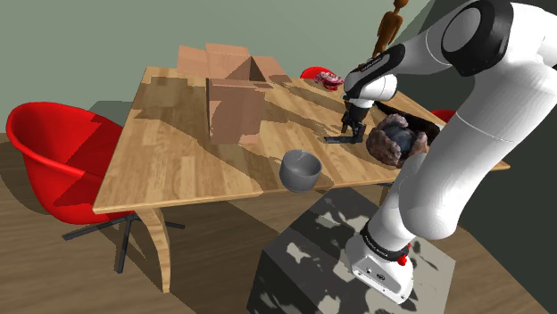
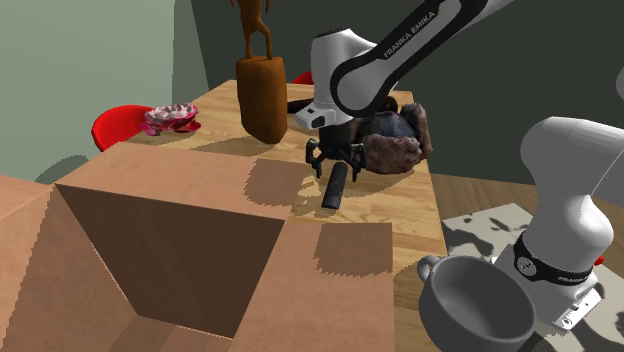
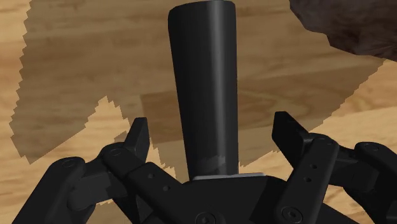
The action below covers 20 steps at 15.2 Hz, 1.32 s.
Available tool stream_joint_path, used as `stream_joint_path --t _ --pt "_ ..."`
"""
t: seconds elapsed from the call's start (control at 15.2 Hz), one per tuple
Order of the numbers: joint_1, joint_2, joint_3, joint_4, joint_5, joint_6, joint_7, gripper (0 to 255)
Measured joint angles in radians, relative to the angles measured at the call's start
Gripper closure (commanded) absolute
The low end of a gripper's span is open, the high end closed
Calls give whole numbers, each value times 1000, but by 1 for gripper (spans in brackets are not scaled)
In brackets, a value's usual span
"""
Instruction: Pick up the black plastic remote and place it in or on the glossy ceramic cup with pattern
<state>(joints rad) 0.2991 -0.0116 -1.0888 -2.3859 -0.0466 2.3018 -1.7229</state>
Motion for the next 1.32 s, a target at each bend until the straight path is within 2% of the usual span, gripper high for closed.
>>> stream_joint_path --t 0.66,1.32 --pt "0 -3 0 2 -2 1 1 255" --pt "-28 -154 45 46 -153 -134 114 255"
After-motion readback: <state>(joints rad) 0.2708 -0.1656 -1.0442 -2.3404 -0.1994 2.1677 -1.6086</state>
